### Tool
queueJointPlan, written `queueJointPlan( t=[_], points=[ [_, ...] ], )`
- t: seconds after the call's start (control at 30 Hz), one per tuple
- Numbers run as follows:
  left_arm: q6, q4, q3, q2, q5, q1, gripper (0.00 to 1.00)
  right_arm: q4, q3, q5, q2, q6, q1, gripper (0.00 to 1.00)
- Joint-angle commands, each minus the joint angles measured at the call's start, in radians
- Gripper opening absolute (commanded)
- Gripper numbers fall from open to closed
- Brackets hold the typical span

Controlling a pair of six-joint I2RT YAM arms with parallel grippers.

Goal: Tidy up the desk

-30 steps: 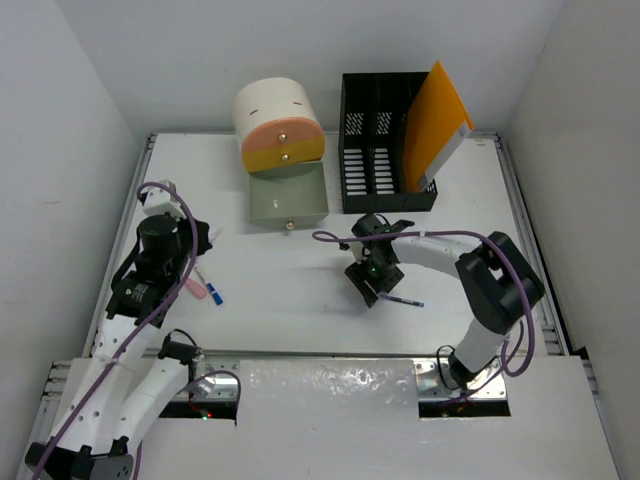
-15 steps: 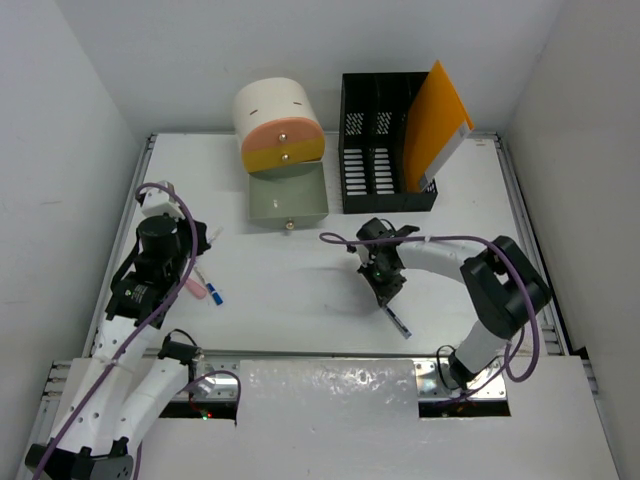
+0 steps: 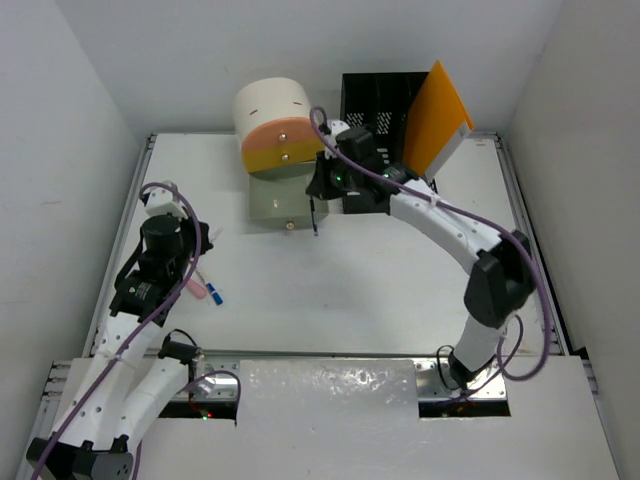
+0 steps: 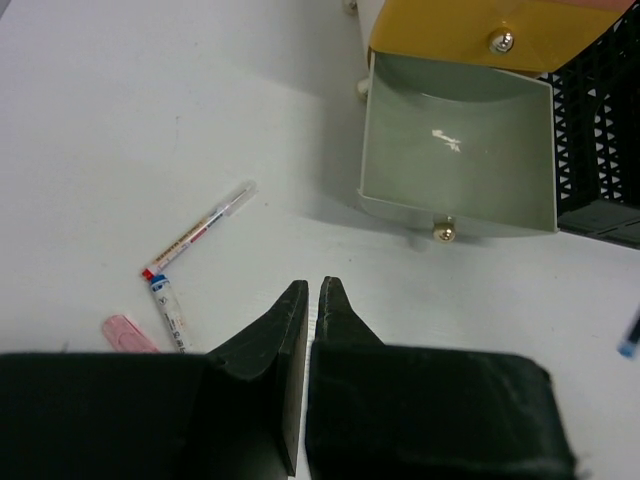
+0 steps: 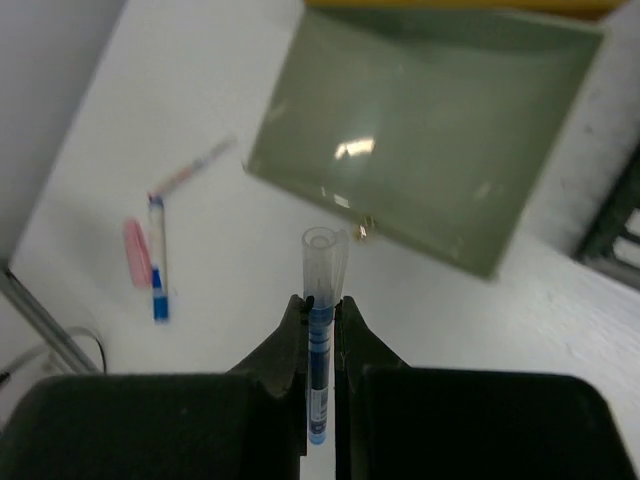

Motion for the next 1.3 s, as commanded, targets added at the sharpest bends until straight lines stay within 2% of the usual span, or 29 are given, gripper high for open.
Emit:
queueJointPlan(
  t=[0.0,0.1,0.27,0.73,0.77,0.8,0.87,0.93,1.0,1.27],
  points=[
    [0.004,0.056,-0.001,-0.013,0.008,-0.006,0.00,0.189,0.070,-0.011,0.144,0.173,0.002,0.00],
    [0.004,0.046,0.001,-0.027,0.002,-0.006,0.00,0.325,0.155,-0.026,0.250,0.207,-0.001,0.00],
    [0.004,0.007,0.010,-0.057,-0.026,-0.006,0.00,0.511,0.161,0.048,0.342,0.225,-0.004,0.00],
    [0.012,-0.043,0.007,-0.102,-0.064,-0.006,0.00,0.670,0.121,0.245,0.377,0.219,-0.004,0.00],
    [0.012,-0.043,0.007,-0.102,-0.066,-0.006,0.00,0.661,0.118,0.247,0.379,0.213,-0.004,0.04],
    [0.012,-0.042,0.007,-0.102,-0.067,-0.006,0.00,0.657,0.114,0.254,0.376,0.207,-0.004,0.13],
    [0.012,-0.039,0.007,-0.102,-0.064,-0.006,0.00,0.654,0.094,0.254,0.370,0.183,-0.004,0.37],
    [0.012,-0.036,0.007,-0.099,-0.061,-0.006,0.00,0.641,0.077,0.260,0.347,0.157,-0.002,0.45],
    [0.012,-0.034,0.007,-0.096,-0.059,-0.006,0.00,0.638,0.063,0.263,0.315,0.134,-0.004,0.49],
    [0.010,-0.014,0.007,-0.082,-0.047,-0.006,0.00,0.565,-0.081,0.251,0.151,0.098,0.007,0.50]
  ],
)
